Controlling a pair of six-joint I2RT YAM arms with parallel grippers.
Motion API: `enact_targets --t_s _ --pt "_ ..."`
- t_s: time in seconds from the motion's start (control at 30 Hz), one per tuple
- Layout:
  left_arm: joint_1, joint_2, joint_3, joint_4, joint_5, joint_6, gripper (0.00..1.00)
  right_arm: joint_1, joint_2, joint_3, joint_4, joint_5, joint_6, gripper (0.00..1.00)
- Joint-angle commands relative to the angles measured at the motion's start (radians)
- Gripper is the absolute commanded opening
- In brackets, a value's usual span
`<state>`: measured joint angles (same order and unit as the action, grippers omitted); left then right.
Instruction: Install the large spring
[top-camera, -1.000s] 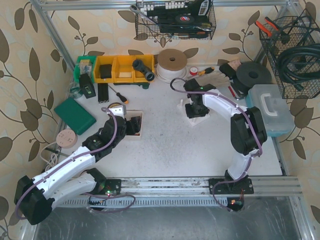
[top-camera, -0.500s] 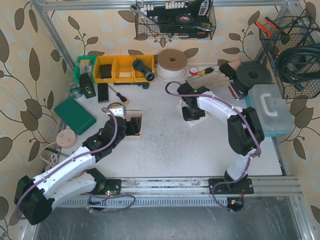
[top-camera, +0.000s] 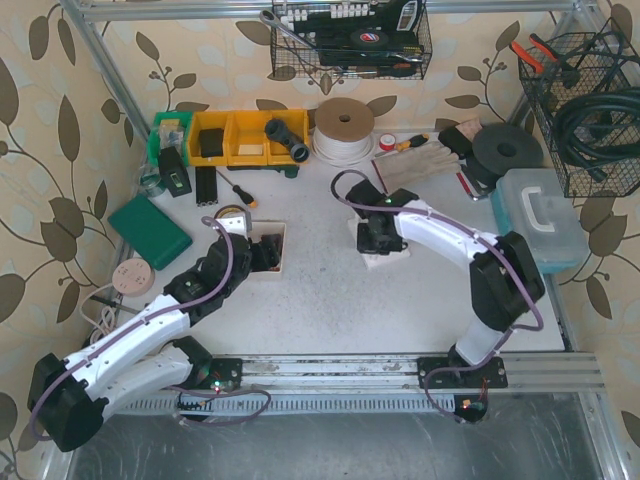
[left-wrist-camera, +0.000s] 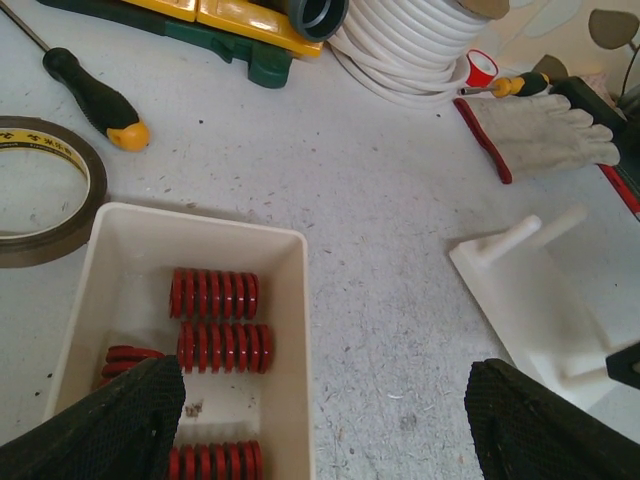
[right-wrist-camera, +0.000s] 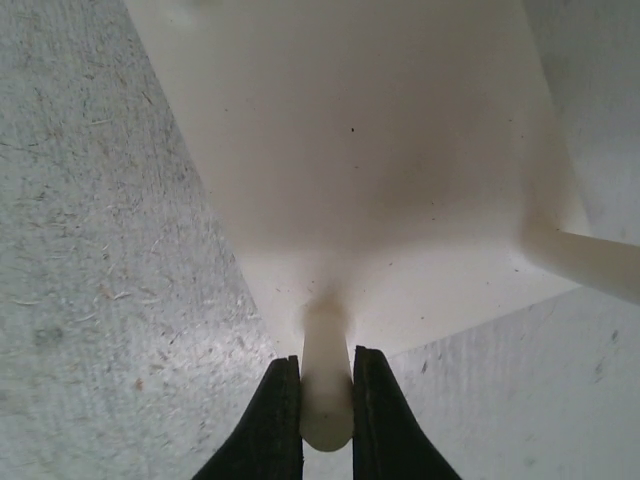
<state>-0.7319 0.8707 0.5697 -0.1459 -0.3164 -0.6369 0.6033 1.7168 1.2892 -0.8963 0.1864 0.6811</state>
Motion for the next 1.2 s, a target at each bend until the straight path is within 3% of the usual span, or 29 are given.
enact_targets --t_s 0.0,0.4,0.6,0.67,0.73,0.8,1.17 --pt "0.015 -0.024 -0.004 0.031 -0.029 -0.022 0.80 0.014 -0.093 -0.100 0.122 -0.075 0.233 0.00" --pt "0.017 -0.047 -0.012 0.019 -0.027 -0.025 0.80 0.184 -0.003 -0.048 0.094 0.074 0.431 0.00" --pt "0.020 -0.058 -0.016 0.014 -0.027 -0.026 0.80 0.200 0.037 -0.083 0.182 0.033 0.476 0.00" --pt "0.020 -0.058 -0.015 0.014 -0.027 -0.025 0.80 0.203 0.035 -0.085 0.190 0.029 0.477 0.14" --pt "0.020 -0.057 -0.015 0.014 -0.026 -0.025 0.80 0.206 0.026 -0.081 0.185 0.032 0.481 0.35" --pt "0.021 -0.054 -0.014 0.014 -0.025 -0.025 0.80 0.213 0.011 -0.073 0.175 0.048 0.472 0.47" --pt "0.022 -0.050 0.011 -0.033 0.020 -0.036 0.80 0.227 -0.219 -0.055 0.145 0.149 0.285 0.51"
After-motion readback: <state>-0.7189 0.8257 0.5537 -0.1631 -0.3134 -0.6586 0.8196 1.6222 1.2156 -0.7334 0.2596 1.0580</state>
